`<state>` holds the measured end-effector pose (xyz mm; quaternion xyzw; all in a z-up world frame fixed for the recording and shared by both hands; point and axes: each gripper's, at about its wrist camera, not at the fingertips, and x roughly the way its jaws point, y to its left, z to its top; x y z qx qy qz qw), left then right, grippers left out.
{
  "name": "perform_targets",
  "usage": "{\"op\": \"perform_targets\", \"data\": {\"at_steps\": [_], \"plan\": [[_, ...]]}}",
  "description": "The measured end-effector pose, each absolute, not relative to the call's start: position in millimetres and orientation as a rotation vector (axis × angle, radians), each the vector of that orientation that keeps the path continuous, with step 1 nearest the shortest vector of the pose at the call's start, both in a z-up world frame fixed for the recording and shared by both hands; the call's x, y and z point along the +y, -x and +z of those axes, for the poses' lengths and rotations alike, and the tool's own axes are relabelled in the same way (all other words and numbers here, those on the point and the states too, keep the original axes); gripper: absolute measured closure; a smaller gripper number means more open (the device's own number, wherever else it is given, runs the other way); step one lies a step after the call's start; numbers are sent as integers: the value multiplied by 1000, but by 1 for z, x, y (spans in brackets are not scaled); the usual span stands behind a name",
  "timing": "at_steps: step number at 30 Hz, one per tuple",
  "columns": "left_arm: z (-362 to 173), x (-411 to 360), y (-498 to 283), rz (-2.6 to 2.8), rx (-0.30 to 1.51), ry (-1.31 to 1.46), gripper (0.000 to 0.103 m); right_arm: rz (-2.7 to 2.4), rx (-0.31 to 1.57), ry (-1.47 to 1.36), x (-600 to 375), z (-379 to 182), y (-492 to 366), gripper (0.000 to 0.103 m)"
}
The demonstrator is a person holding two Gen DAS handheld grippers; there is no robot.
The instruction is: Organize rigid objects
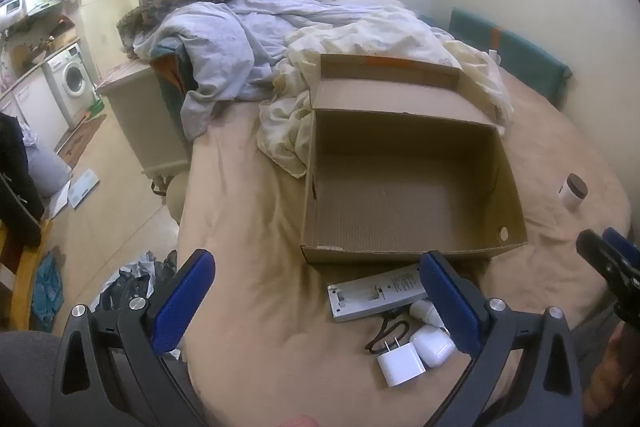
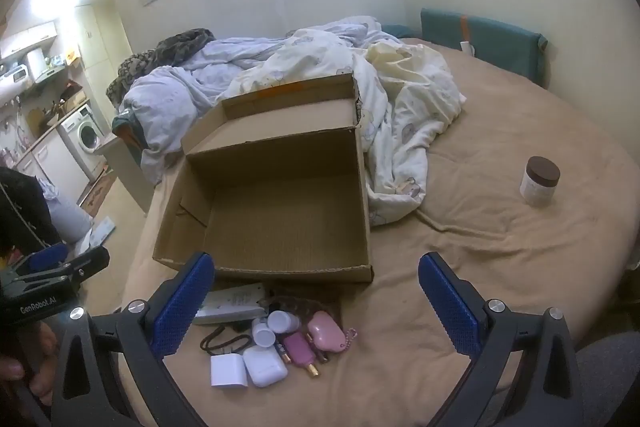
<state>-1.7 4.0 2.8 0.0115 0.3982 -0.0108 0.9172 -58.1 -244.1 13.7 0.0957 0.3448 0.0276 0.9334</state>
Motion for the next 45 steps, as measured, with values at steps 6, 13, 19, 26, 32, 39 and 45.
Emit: {"op": "perform_targets", "data": {"at_steps": [6, 13, 19, 26, 32, 39, 45], "plan": [[2, 5, 2, -26, 820, -22, 1, 57, 705, -196, -245, 14, 58, 0], [3, 4, 0, -25, 821, -20, 1, 57, 705, -195, -244, 14, 58, 0], [3, 4, 0, -24, 821, -19, 1, 57, 705, -195, -244, 14, 58, 0], [3, 4, 0, -26, 820, -20, 1, 69, 706, -200, -243, 13, 57, 0], [3, 4, 0, -25, 823, -18, 1, 68, 705, -193, -241, 15, 60, 0], [7, 5, -3, -14, 830, -13, 1, 62, 703, -190, -239, 14, 57, 0], [6, 6, -2, -15, 828, -12, 1, 59, 704, -192, -239, 14, 56, 0]]}}
